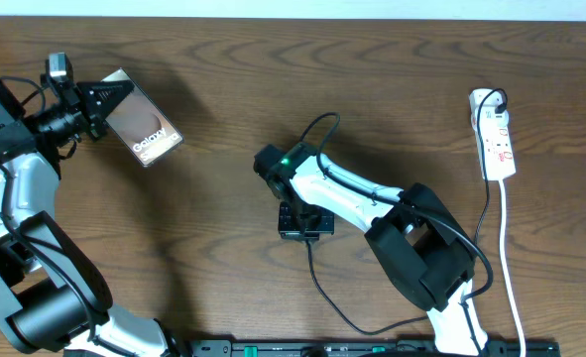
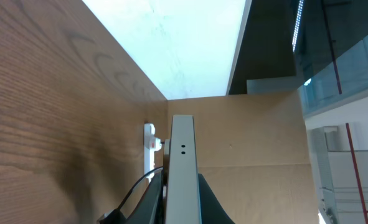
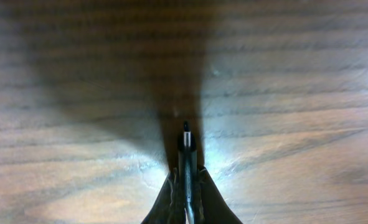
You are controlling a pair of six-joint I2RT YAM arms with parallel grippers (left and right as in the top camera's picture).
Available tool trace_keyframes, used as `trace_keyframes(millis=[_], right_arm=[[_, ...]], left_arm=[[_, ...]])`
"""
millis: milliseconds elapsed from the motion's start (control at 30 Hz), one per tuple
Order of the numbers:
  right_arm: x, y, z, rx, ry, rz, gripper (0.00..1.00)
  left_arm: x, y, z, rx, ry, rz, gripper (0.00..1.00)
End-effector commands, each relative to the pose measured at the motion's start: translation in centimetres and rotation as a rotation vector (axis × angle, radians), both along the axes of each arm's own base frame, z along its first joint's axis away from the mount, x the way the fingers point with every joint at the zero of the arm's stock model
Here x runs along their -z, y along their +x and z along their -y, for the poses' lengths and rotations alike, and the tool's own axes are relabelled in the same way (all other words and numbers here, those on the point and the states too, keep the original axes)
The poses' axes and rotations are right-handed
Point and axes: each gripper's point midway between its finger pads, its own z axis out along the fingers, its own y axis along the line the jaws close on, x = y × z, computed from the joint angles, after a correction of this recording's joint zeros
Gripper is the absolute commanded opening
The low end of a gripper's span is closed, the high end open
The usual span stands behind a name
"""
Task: Plug charger to phone and switch on socket
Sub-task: 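Lift the plug and carry it toward the phone's bottom port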
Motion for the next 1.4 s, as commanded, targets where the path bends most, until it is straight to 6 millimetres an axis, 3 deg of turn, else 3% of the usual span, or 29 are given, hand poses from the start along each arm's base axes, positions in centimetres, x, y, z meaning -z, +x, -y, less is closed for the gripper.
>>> trace_keyframes(millis=[0, 200, 500, 633, 800, 833, 933, 1100, 1367], right_arm=[[1.8, -2.3, 0.1, -0.040, -0.013, -0.072, 0.01], [2.6, -3.3, -0.1, -0.036, 0.010, -0.101, 0.01], [2.5, -2.5, -0.2, -0.037, 0.030, -0.087, 0.01], [1.9, -0.8, -2.5, -0.128, 0.182, -0.067, 0.01], [-1.5, 0.6, -9.0, -0.340, 0.644, -0.068, 0.01], [-3.2, 0.6, -10.9, -0.415, 0.816, -0.067, 0.01], [-7.2, 0.1, -13.8, -0.547, 1.155, -0.060, 0.01], [-11.4, -0.1, -15.3, -0.664, 1.460, -0.017, 0.01], [-14.3, 0.6, -16.0, -0.768, 1.658, 0.065, 0.01]], left_arm=[[-1.3, -0.8, 0.5, 0.039, -0.001, 0.042, 0.08], [-1.3, -0.8, 0.5, 0.039, -0.001, 0.042, 0.07], [-1.3, -0.8, 0.5, 0.039, 0.001, 0.045, 0.07], [-1.3, -0.8, 0.5, 0.039, 0.001, 0.045, 0.07], [-1.3, -0.8, 0.5, 0.040, 0.005, 0.050, 0.07], [-1.3, -0.8, 0.5, 0.040, 0.006, 0.052, 0.07], [-1.3, -0.8, 0.5, 0.041, 0.013, 0.063, 0.07], [-1.3, -0.8, 0.5, 0.041, 0.015, 0.066, 0.07], [-1.3, -0.7, 1.5, 0.068, 0.063, 0.139, 0.07]])
